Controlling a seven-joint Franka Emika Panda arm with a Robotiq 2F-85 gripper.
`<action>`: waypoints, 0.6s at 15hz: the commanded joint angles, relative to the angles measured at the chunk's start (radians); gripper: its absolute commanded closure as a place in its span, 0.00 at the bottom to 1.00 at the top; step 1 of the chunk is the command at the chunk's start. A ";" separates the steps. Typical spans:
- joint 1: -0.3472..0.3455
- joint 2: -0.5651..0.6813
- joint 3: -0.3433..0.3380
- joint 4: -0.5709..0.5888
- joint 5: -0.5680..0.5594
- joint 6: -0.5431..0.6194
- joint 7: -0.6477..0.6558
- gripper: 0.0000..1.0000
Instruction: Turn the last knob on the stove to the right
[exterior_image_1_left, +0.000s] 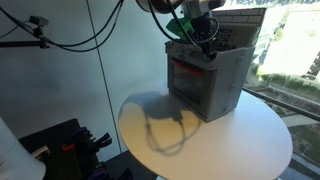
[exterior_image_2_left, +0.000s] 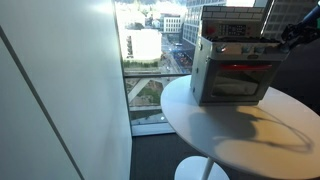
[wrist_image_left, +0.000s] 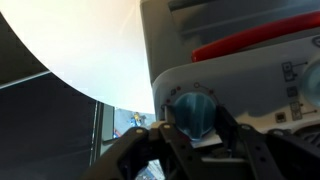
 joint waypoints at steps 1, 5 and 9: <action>0.010 -0.011 -0.011 -0.003 0.027 0.021 0.079 0.81; 0.016 -0.011 -0.020 -0.005 0.026 0.041 0.181 0.81; 0.023 -0.011 -0.030 -0.009 0.029 0.060 0.300 0.81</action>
